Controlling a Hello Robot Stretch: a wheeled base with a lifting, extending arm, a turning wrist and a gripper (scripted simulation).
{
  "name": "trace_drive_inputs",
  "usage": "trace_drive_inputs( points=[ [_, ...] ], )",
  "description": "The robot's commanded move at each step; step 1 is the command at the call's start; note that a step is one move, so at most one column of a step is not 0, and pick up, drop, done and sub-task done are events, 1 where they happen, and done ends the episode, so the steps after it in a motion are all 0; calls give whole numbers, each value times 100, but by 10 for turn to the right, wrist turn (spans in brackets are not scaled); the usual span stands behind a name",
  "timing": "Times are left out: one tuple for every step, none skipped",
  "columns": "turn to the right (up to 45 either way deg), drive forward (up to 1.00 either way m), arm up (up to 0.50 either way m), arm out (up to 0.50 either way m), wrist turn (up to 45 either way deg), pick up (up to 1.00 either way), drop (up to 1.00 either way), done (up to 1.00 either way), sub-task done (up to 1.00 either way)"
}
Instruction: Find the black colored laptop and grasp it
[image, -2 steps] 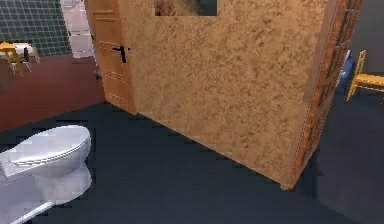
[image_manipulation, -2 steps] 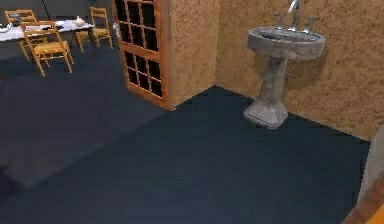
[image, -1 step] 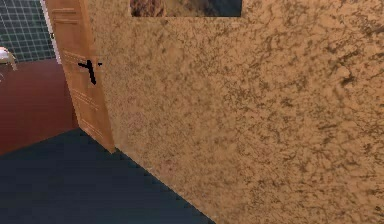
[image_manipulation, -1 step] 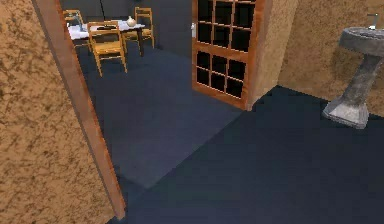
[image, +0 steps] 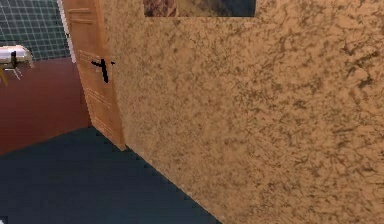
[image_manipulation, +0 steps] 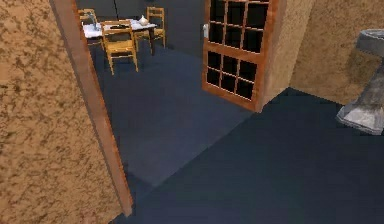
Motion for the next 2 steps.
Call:
trace_drive_inputs(
  points=[
    [0,55,0,0,0,0,0,0,0],
    [-450,0,0,0,0,0,0,0,0]
  ],
)
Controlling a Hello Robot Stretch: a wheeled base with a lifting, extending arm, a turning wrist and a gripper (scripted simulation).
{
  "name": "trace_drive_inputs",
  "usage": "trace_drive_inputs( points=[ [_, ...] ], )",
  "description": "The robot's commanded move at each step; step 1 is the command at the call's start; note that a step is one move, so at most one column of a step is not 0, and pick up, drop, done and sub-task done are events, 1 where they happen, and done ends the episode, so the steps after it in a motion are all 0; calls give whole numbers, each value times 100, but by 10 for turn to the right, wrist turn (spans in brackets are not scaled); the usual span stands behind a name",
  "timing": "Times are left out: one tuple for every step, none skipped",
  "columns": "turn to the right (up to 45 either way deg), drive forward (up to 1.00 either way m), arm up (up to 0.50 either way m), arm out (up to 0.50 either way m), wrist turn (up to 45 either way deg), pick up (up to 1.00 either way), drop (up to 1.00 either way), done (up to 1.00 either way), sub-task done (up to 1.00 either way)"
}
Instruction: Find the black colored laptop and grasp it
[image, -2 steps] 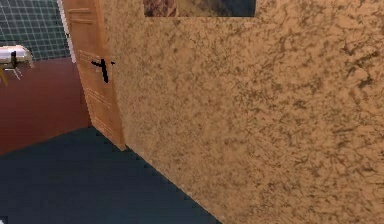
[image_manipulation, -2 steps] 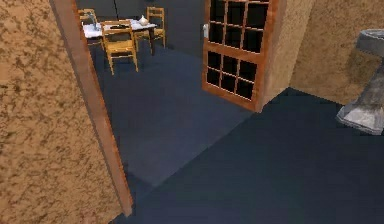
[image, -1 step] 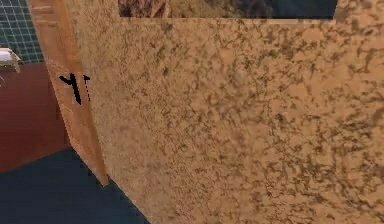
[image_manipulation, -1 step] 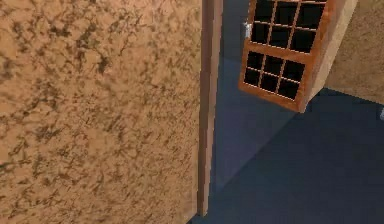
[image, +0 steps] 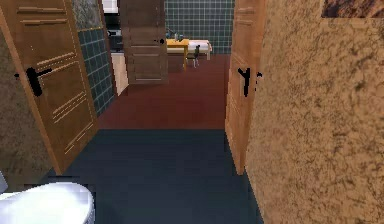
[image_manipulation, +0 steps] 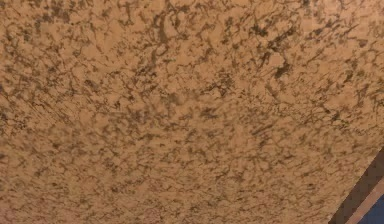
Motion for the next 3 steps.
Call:
trace_drive_inputs(
  points=[
    [-60,0,0,0,0,0,0,0,0],
    [0,40,0,0,0,0,0,0,0],
    [90,0,0,0,0,0,0,0,0]
  ],
)
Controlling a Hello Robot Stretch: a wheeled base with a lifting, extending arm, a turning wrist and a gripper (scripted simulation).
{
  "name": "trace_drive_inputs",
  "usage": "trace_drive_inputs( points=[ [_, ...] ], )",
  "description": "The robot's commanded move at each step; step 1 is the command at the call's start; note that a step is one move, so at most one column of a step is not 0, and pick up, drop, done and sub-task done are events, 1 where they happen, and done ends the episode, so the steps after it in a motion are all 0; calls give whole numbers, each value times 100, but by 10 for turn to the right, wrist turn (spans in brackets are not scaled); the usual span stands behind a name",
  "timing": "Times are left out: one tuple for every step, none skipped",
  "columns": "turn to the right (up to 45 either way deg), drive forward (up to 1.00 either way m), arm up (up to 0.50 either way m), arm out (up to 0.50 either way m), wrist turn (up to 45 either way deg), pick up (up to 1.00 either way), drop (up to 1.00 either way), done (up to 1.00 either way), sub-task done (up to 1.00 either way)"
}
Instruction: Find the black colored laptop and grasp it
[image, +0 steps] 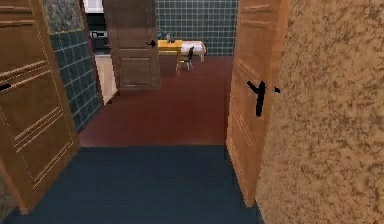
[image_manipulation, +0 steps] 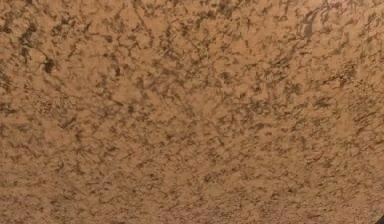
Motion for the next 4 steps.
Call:
trace_drive_inputs(
  points=[
    [0,85,0,0,0,0,0,0,0],
    [-210,0,0,0,0,0,0,0,0],
    [0,100,0,0,0,0,0,0,0],
    [0,100,0,0,0,0,0,0,0]
  ],
)
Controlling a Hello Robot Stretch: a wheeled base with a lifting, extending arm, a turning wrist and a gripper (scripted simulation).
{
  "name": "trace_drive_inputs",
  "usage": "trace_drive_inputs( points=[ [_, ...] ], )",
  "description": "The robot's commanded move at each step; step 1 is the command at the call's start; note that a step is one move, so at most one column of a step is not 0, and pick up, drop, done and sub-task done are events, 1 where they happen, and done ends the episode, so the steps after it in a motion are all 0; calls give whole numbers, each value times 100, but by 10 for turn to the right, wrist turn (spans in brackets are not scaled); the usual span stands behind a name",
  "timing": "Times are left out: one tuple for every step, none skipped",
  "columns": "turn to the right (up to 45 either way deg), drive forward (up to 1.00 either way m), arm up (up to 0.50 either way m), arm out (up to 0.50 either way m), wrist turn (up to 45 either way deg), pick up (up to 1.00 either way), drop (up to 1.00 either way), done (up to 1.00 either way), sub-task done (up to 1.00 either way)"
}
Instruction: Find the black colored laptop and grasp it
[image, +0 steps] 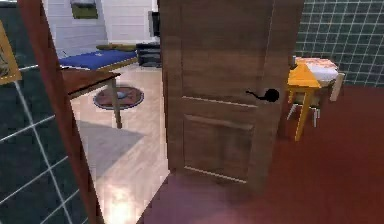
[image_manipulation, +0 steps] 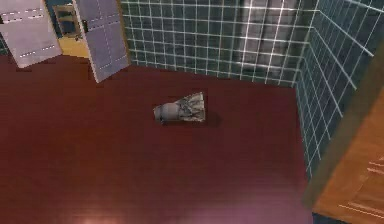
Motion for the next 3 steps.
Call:
trace_drive_inputs(
  points=[
    [0,85,0,0,0,0,0,0,0],
    [-450,0,0,0,0,0,0,0,0],
    [-30,0,0,0,0,0,0,0,0]
  ],
)
